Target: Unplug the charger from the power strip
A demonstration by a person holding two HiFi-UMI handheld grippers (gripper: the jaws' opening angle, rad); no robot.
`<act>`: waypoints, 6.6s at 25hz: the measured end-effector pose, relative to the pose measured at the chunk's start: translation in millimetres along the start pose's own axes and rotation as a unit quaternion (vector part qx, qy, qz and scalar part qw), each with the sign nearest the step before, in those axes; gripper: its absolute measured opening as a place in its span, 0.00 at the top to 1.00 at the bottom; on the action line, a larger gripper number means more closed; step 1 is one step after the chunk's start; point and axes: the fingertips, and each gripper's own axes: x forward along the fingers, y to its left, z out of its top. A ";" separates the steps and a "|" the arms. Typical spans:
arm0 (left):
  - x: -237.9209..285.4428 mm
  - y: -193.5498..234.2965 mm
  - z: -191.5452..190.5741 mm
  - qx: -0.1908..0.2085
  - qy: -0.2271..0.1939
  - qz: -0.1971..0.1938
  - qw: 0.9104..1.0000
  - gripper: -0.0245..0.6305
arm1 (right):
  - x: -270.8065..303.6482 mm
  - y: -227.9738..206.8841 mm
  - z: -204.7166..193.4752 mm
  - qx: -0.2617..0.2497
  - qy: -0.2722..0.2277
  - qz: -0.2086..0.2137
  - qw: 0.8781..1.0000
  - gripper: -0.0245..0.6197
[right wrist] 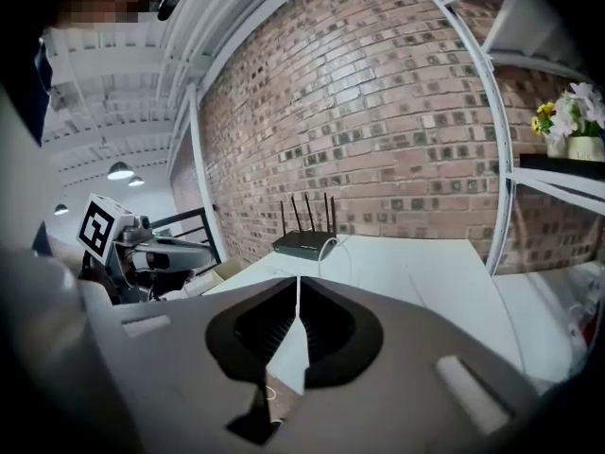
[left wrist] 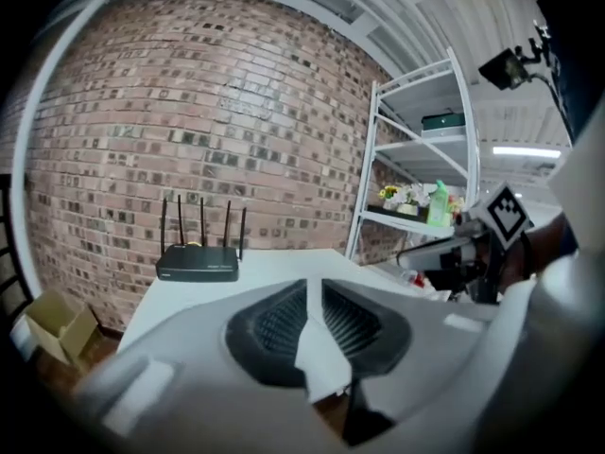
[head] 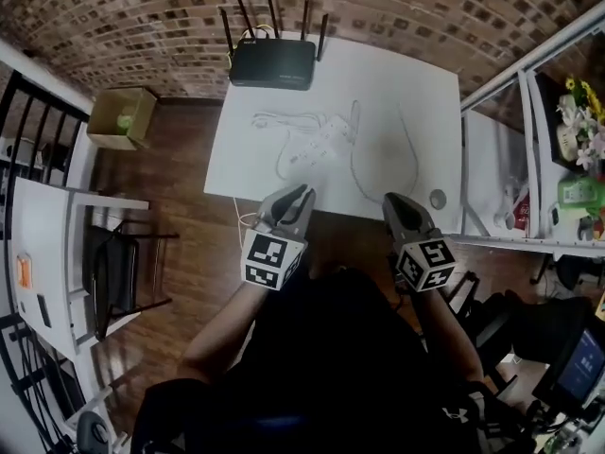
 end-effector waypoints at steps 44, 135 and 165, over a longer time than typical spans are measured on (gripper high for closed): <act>153.7 69.6 -149.5 0.084 0.244 0.028 0.966 0.73 | 217.1 -34.6 -81.1 -0.187 0.212 0.020 0.959 0.74; 56.7 -16.9 -73.1 -0.053 0.152 -0.028 0.987 0.83 | 58.3 -162.7 -144.0 0.400 0.087 -0.093 0.908 0.48; 36.4 -72.1 60.2 -0.081 0.001 -0.092 0.992 0.88 | 2.0 -4.0 56.0 0.068 -0.069 0.076 0.992 0.94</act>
